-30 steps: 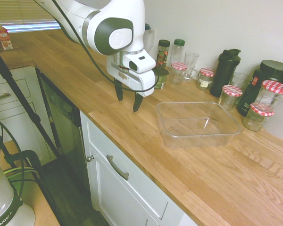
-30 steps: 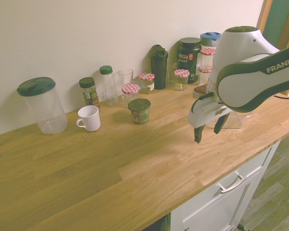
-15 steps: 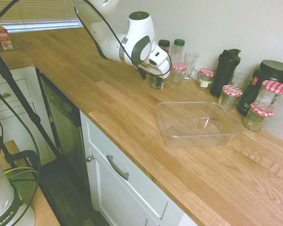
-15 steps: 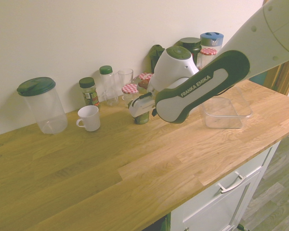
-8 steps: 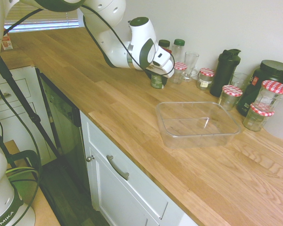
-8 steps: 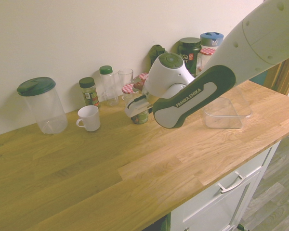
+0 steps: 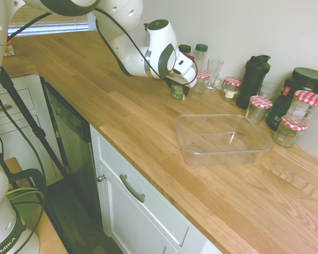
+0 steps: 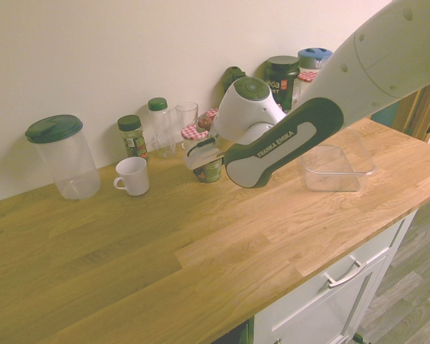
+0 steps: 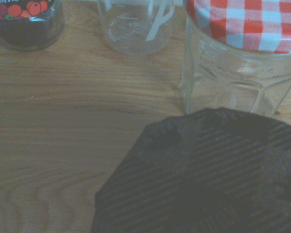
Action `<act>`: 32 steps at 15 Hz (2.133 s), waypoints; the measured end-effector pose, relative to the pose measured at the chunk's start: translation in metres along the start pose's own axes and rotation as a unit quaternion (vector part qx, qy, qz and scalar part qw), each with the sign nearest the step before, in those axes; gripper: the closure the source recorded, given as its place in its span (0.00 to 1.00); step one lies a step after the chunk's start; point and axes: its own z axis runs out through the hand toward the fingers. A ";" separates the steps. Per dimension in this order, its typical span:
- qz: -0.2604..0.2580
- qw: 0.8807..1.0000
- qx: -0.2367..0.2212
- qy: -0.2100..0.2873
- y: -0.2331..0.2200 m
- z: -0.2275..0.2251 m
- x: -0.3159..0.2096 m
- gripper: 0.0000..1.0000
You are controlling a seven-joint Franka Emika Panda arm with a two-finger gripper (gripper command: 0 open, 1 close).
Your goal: Put the cereal into the container
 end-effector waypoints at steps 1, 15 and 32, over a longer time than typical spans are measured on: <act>0.003 1.000 0.001 -0.001 0.000 0.000 0.000 1.00; 0.093 0.993 -0.028 0.072 0.062 -0.165 0.114 1.00; 0.181 0.970 -0.142 0.076 0.264 -0.124 0.127 1.00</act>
